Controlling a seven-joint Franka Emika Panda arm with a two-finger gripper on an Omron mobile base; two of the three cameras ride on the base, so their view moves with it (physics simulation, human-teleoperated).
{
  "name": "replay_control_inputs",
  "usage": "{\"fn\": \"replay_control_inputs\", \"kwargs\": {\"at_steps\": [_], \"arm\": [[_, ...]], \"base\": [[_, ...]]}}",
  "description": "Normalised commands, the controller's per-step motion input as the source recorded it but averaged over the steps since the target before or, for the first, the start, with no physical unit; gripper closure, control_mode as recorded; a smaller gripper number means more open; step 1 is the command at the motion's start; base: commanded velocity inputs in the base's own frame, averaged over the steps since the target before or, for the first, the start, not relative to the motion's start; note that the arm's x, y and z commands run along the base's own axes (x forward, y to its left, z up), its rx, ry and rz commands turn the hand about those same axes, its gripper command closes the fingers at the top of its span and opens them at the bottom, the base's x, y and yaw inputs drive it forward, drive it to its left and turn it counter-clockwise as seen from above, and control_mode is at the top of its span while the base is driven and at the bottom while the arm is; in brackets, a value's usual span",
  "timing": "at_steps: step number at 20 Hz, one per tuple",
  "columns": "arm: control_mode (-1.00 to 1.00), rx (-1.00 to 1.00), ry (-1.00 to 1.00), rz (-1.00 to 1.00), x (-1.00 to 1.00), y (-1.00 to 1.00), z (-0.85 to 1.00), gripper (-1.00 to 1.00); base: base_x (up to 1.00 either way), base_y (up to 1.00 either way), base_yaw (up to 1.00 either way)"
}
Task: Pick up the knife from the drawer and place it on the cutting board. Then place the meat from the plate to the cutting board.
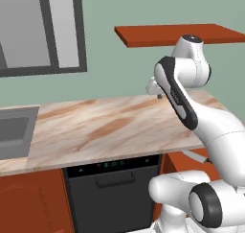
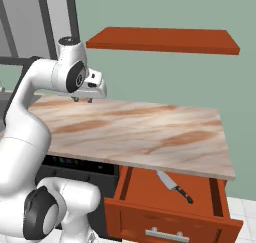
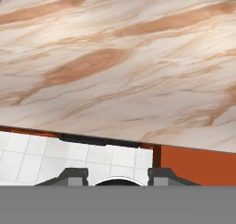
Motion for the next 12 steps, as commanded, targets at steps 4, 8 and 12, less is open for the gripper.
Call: {"fn": "replay_control_inputs", "kwargs": {"at_steps": [4, 8, 12], "arm": [[1.0, 0.0, 0.0, 0.0, 0.0, 0.0, 0.0, -1.0], [1.0, 0.0, 0.0, 0.0, 0.0, 0.0, 0.0, -1.0], [1.0, 0.0, 0.0, 0.0, 0.0, 0.0, 0.0, -1.0]], "base": [[-0.02, 0.0, 0.0], [-0.42, -0.02, -0.25], [-0.37, 0.19, -0.55]]}}
